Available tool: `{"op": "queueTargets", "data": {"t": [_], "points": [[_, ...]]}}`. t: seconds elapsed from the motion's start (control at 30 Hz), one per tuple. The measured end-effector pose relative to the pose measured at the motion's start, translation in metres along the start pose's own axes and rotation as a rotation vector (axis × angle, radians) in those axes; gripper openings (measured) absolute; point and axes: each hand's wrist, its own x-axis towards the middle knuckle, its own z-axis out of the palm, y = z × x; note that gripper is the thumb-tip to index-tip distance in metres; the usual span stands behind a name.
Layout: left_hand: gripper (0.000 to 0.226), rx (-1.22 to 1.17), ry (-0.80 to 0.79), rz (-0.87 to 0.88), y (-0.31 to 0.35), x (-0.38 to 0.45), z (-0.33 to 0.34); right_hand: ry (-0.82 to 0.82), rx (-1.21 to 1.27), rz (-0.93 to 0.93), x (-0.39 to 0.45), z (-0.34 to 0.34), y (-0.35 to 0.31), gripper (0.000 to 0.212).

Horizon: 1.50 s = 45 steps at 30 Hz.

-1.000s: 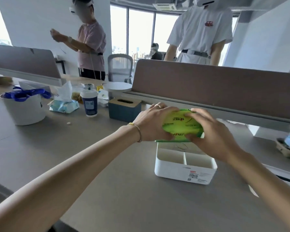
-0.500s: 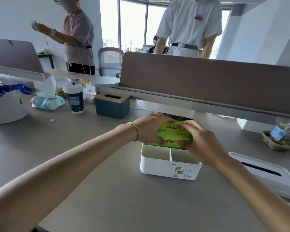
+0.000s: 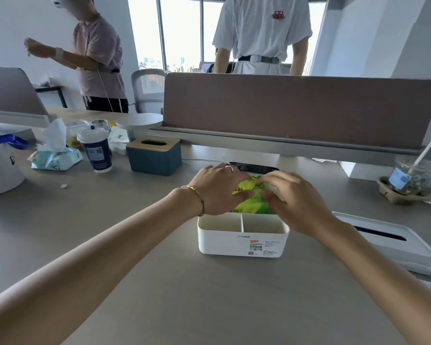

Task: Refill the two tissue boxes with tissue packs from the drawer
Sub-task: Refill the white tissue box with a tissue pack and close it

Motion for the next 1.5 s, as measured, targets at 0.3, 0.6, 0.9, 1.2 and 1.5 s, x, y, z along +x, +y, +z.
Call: {"op": "queueTargets", "data": {"t": [0.3,0.6,0.9,1.2,1.5], "points": [[0.048,-0.106,0.045,0.128,0.084,0.040,0.006,0.046,-0.105,0.158,-0.050,-0.061,0.058,0.034],[0.048,-0.205,-0.121,0.274,0.178,0.080,0.051,0.065,-0.168,0.322,-0.128,-0.101,0.132,0.024],[0.053,-0.245,-0.303,0.270,0.216,0.107,0.098,0.057,-0.134,0.421,-0.162,-0.097,0.171,0.018],[0.049,-0.229,-0.255,0.243,0.219,0.118,0.092,-0.001,-0.131,0.456,-0.169,-0.092,0.176,0.026],[0.049,-0.179,-0.132,0.243,0.180,0.113,0.031,-0.014,-0.091,0.334,-0.135,-0.100,0.153,0.039]]}}
